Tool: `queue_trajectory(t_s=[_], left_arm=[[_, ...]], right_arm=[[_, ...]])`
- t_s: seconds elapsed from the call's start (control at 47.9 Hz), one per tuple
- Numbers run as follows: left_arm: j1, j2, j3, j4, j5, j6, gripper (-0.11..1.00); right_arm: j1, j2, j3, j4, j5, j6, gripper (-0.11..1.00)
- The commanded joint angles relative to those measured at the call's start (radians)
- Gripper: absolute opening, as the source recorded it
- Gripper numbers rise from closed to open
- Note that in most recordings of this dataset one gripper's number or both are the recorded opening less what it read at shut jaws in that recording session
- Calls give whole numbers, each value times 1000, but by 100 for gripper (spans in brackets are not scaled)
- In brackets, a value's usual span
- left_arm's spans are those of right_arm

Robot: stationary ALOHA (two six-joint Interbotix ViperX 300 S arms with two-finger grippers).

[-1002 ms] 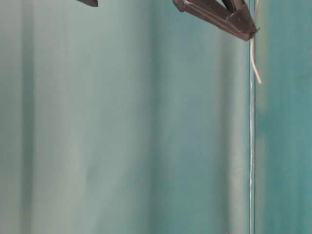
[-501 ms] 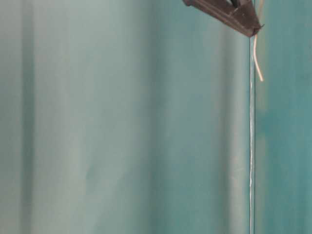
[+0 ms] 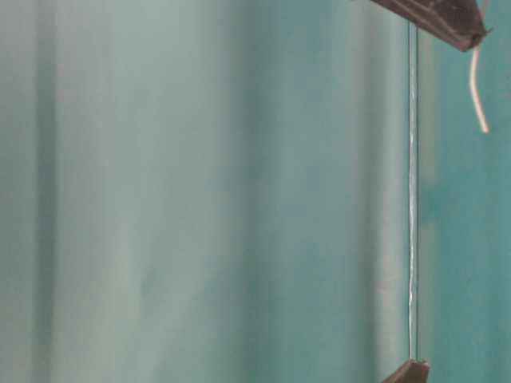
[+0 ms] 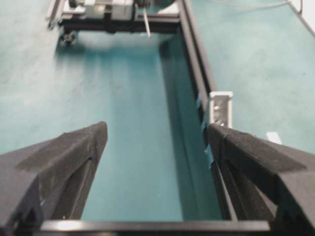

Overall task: Insert the wire through the hole in the metal fitting marked with a red label. (retake)
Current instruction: 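Lift the wire with the right gripper and swing it toward the bracket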

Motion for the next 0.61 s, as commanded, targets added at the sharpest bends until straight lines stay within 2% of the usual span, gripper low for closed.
queue_trajectory(t_s=[0.0, 0.209, 0.313, 0.376, 0.585], left_arm=[[-18, 43, -12, -3, -75, 2, 61], [-35, 149, -38, -3, -141, 2, 61], [-38, 193, -54, -3, -170, 2, 61], [-43, 213, -61, -3, -186, 2, 61], [-55, 265, -71, -3, -235, 2, 61]], right_arm=[[14, 12, -6, 8, -48, -3, 2], [46, 75, -8, 46, -127, -26, 2], [75, 101, -8, 92, -172, -63, 2], [95, 115, -6, 132, -198, -94, 2], [186, 158, -12, 308, -291, -235, 2]])
